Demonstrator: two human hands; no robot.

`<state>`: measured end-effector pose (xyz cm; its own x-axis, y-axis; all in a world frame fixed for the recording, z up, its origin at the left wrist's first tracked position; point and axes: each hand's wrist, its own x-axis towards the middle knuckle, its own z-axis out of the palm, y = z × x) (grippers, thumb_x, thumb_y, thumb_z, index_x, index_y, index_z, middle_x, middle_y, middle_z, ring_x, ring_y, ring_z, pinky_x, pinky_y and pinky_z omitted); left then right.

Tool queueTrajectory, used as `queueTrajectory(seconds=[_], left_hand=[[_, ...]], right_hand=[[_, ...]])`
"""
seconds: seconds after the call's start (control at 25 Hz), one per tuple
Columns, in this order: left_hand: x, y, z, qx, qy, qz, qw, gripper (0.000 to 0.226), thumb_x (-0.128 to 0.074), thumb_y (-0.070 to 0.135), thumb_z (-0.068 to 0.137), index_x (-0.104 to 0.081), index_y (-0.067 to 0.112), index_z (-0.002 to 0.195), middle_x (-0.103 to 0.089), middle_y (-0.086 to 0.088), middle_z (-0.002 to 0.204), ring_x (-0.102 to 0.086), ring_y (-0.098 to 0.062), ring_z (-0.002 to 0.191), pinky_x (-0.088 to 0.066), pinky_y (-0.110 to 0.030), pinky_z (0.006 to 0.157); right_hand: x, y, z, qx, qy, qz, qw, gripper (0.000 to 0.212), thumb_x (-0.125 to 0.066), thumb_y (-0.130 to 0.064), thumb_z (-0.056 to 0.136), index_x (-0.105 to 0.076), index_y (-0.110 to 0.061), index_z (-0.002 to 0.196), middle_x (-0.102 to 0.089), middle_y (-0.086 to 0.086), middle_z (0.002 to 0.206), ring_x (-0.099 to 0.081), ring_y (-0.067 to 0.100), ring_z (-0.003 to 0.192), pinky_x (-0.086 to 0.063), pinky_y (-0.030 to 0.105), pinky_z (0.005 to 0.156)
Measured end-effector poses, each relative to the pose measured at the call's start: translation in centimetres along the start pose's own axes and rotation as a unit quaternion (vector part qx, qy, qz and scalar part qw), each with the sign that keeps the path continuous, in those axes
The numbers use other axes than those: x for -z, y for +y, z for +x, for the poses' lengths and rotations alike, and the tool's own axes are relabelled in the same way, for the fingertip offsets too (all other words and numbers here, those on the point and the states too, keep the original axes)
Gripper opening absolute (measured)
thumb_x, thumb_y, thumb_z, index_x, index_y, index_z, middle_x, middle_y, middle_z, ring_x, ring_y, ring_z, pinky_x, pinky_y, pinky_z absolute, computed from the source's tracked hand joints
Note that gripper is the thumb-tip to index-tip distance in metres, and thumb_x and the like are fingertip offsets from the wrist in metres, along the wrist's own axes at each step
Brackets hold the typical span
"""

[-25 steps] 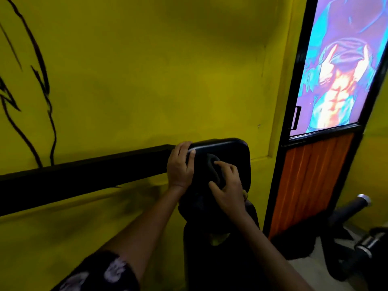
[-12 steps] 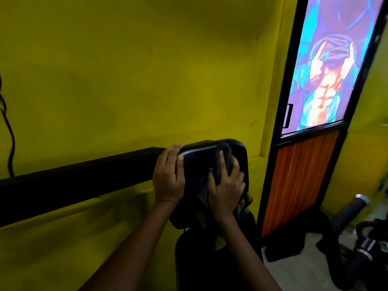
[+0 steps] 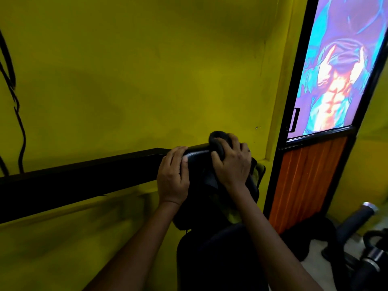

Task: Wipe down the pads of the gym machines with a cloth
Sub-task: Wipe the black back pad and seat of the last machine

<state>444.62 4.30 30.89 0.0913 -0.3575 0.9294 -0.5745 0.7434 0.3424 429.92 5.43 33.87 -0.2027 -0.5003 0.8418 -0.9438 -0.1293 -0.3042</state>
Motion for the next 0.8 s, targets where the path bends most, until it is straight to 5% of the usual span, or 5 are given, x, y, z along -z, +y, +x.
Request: queueTrajectory(seconds=[0.2,0.48,0.64,0.8], left_hand=[[0.0,0.0,0.0,0.011,-0.006,0.013,1.000,0.043,-0.033,0.029,0.100,-0.061,0.000,0.114,-0.063,-0.014,0.114,-0.053,-0.020,0.106,-0.041,-0.028,0.090],[0.0,0.3,0.0,0.007,-0.004,0.000,1.000,0.052,-0.025,0.036,0.102,-0.062,0.002,0.113,-0.063,-0.012,0.113,-0.053,-0.018,0.106,-0.039,-0.023,0.092],[0.1,0.3,-0.1,0.011,0.001,0.007,1.000,0.046,-0.031,0.032,0.101,-0.063,0.002,0.112,-0.064,-0.013,0.112,-0.053,-0.018,0.105,-0.039,-0.024,0.091],[0.1,0.2,0.0,0.002,-0.004,0.014,1.000,0.052,-0.025,0.036,0.102,-0.063,0.002,0.113,-0.064,-0.013,0.112,-0.054,-0.019,0.104,-0.040,-0.025,0.089]], right_hand=[[-0.1,-1.2,-0.4,0.186,-0.029,-0.013,0.982,0.053,-0.042,-0.045,0.079,-0.061,-0.024,0.124,-0.057,0.004,0.129,-0.045,0.027,0.093,-0.038,0.037,0.074],[-1.5,3.7,-0.6,-0.096,0.032,-0.010,0.995,0.059,-0.033,-0.049,0.085,-0.052,-0.023,0.134,-0.048,0.016,0.131,-0.047,0.038,0.105,-0.039,0.045,0.078],[-2.0,1.4,-3.2,-0.317,0.023,-0.006,0.948,0.059,-0.033,-0.050,0.094,-0.033,-0.023,0.146,-0.039,0.019,0.140,-0.043,0.039,0.114,-0.035,0.047,0.087],[-2.3,-3.0,-10.4,-0.251,-0.006,0.000,0.968,0.059,-0.034,-0.046,0.092,-0.043,-0.014,0.141,-0.051,0.025,0.126,-0.055,0.041,0.097,-0.048,0.046,0.072]])
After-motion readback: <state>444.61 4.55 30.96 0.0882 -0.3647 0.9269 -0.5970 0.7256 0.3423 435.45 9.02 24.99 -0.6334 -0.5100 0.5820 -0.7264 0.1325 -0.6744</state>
